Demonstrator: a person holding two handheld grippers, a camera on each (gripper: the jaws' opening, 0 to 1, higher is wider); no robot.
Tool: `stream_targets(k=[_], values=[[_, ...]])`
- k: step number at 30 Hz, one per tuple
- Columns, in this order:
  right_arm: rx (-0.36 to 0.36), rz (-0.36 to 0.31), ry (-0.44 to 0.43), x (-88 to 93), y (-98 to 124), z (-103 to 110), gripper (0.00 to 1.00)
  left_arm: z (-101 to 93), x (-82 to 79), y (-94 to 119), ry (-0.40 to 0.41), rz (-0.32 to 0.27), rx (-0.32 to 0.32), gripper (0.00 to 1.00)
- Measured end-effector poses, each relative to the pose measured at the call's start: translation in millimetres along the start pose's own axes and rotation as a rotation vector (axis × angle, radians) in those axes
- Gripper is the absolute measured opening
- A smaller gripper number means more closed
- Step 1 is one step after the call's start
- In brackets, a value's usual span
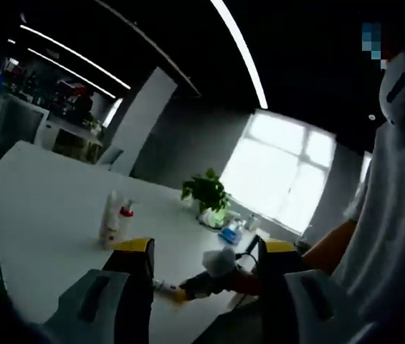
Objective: Arrange the skincare products in the storage area until every visible bottle or jar stands upright without overlapping.
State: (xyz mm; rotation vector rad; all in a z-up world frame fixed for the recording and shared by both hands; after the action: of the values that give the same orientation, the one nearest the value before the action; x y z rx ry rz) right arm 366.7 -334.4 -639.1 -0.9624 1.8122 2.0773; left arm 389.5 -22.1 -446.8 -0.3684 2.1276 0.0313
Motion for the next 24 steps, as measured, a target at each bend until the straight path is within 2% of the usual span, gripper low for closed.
stream_targets(k=[1,2,3,4,5,6,9,11,13,15,17,19,21,22,24], values=[[0.002,0.011,0.007,0.5,0.7,-1.2,0.13,1.4,-0.8,0.1,0.008,-0.043,-0.008,0.55],[0.004,0.015,-0.008,0.5,1.5,-1.9,0.13,3.7,-2.8,0.8,0.045,-0.117,-0.028,0.58],[0.004,0.001,-0.011,-1.2,3.0,-2.0,0.13,5.8,-5.0,1.9,0.077,-0.173,-0.054,0.64],[0.007,-0.02,-0.013,-4.2,4.7,-2.0,0.12,8.1,-7.1,3.4,0.114,-0.23,-0.077,0.74],[0.005,-0.031,-0.017,-7.1,6.8,-1.6,0.12,9.8,-7.4,4.1,0.14,-0.241,-0.09,0.79],[-0.002,-0.048,-0.016,-10.8,8.4,-0.7,0.12,12.5,-6.0,4.8,0.151,-0.22,-0.098,0.82],[-0.022,-0.095,0.007,-24.6,16.1,5.9,0.12,14.0,-3.4,3.0,0.123,-0.213,-0.104,0.89],[-0.039,-0.136,0.028,-34.2,23.1,12.4,0.12,16.7,-0.3,2.1,0.214,-0.224,-0.111,0.94],[-0.049,-0.179,0.045,-41.5,30.1,17.7,0.12,19.5,1.0,1.1,0.223,-0.255,-0.1,0.98],[-0.053,-0.211,0.042,-46.1,39.0,23.0,0.12,20.1,4.5,0.4,0.226,-0.249,-0.097,0.99],[-0.053,-0.234,0.043,-47.9,46.5,26.6,0.12,23.5,12.4,1.0,0.254,-0.195,-0.137,0.99],[-0.049,-0.251,0.033,-48.2,54.3,29.2,0.12,22.1,16.9,-0.5,0.247,-0.171,-0.129,0.94],[-0.044,-0.279,0.021,-47.1,65.6,32.8,0.12,17.9,26.0,-1.4,0.193,-0.07,-0.141,0.89],[-0.041,-0.285,0.021,-46.6,69.5,33.9,0.12,16.9,28.4,-1.5,0.172,-0.043,-0.146,0.88],[-0.026,-0.319,0.016,-46.5,80.8,36.2,0.12,12.6,31.7,-4.9,0.147,-0.038,-0.166,0.88]])
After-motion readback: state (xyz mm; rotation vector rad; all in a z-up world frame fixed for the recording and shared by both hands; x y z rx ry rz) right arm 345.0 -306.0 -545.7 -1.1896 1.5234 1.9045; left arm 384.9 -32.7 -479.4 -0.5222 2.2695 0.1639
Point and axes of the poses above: the point that each gripper's makers call its tool centre point, and the gripper's own axes: y roughly backward along the fingers, z roughly to its left, x roughly out of its underside, the point moved 10 cm from there along y, roughly backward along the fingers, and after that the axes turned 1 degree about y, right-handed, at the moved point
